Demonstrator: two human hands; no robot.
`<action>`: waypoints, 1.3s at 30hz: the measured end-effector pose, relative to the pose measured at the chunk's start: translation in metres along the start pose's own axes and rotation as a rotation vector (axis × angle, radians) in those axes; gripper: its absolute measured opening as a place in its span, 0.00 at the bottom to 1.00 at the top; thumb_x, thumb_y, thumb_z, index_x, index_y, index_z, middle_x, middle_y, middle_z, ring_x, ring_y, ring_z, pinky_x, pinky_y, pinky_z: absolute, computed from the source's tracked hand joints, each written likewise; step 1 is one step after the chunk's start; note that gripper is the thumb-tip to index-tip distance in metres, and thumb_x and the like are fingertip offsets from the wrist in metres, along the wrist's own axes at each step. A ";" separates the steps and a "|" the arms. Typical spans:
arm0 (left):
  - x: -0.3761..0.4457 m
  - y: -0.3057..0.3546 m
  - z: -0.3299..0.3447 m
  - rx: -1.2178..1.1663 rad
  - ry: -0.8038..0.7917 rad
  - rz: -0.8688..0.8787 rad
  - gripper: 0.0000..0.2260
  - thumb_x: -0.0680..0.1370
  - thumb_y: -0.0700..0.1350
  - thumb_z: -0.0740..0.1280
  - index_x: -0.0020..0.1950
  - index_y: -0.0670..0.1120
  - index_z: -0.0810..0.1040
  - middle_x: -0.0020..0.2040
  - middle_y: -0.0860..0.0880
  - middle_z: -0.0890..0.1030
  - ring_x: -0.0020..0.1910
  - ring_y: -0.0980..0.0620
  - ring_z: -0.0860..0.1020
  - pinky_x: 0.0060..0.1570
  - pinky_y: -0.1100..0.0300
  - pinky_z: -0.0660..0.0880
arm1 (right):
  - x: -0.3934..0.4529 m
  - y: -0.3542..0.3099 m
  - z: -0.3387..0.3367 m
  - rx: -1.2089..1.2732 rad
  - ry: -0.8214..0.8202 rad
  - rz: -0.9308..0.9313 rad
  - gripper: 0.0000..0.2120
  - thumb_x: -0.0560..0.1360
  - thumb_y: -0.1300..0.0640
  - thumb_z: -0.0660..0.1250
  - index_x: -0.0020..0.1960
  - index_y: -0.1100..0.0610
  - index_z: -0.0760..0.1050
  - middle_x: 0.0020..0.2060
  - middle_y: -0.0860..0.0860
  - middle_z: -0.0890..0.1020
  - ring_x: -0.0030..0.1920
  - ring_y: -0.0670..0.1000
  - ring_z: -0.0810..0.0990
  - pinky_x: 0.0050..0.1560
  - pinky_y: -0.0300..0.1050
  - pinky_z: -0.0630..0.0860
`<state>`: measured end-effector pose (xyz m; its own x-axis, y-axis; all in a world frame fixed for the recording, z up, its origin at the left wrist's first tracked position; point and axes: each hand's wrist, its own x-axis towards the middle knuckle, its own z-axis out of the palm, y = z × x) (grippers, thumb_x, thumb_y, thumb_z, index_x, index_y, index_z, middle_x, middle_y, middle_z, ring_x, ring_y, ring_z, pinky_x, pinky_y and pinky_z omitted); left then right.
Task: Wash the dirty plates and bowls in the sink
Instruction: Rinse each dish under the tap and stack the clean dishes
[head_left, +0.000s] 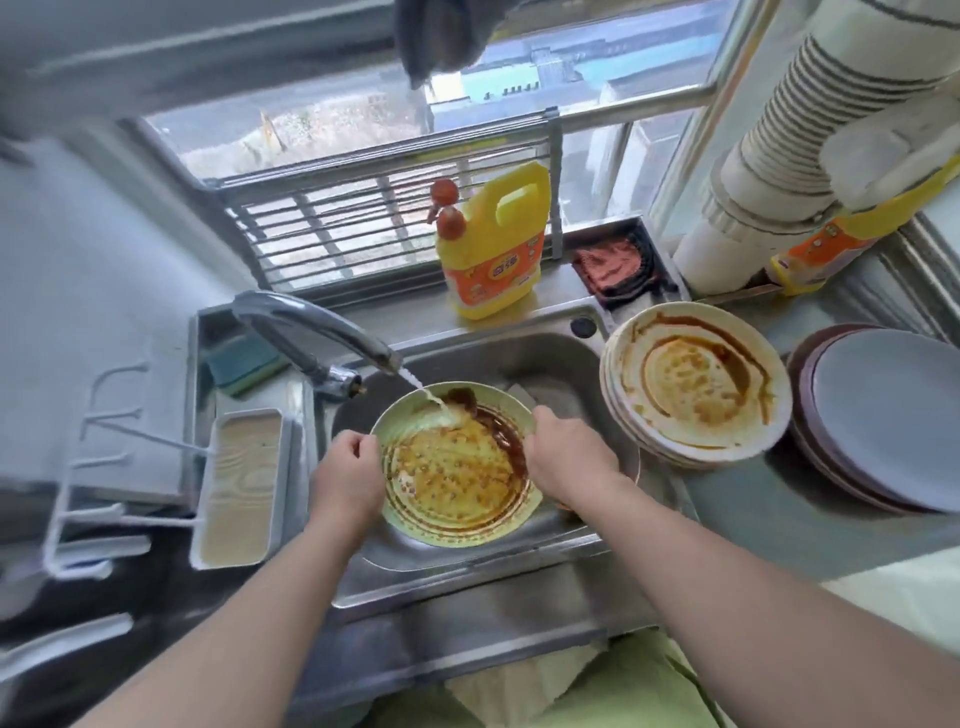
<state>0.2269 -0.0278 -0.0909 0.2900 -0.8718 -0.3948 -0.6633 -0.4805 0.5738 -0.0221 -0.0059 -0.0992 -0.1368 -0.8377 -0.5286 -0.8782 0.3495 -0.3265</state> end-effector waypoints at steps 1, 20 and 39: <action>0.003 -0.005 -0.008 0.022 0.013 0.009 0.12 0.85 0.49 0.58 0.48 0.47 0.77 0.44 0.47 0.79 0.44 0.47 0.76 0.39 0.52 0.67 | 0.002 -0.007 0.011 -0.006 -0.018 -0.020 0.12 0.87 0.51 0.49 0.62 0.55 0.68 0.57 0.62 0.81 0.56 0.65 0.81 0.47 0.55 0.73; -0.004 -0.037 -0.026 -0.041 0.167 0.028 0.07 0.88 0.46 0.57 0.61 0.47 0.72 0.48 0.45 0.77 0.47 0.42 0.73 0.48 0.52 0.65 | 0.048 -0.061 0.009 0.090 0.196 -0.152 0.15 0.88 0.43 0.45 0.53 0.51 0.65 0.49 0.59 0.83 0.43 0.62 0.75 0.42 0.54 0.70; -0.013 0.041 0.067 -0.573 -0.167 -0.296 0.10 0.84 0.51 0.56 0.47 0.55 0.75 0.52 0.43 0.82 0.50 0.41 0.84 0.48 0.40 0.85 | 0.019 0.000 -0.102 -0.241 0.451 -0.333 0.16 0.88 0.44 0.49 0.60 0.50 0.73 0.42 0.52 0.83 0.41 0.61 0.79 0.37 0.48 0.68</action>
<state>0.1498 -0.0295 -0.1108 0.2625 -0.6908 -0.6738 -0.0874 -0.7124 0.6963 -0.0715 -0.0643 -0.0291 0.0286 -0.9992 -0.0278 -0.9790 -0.0224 -0.2026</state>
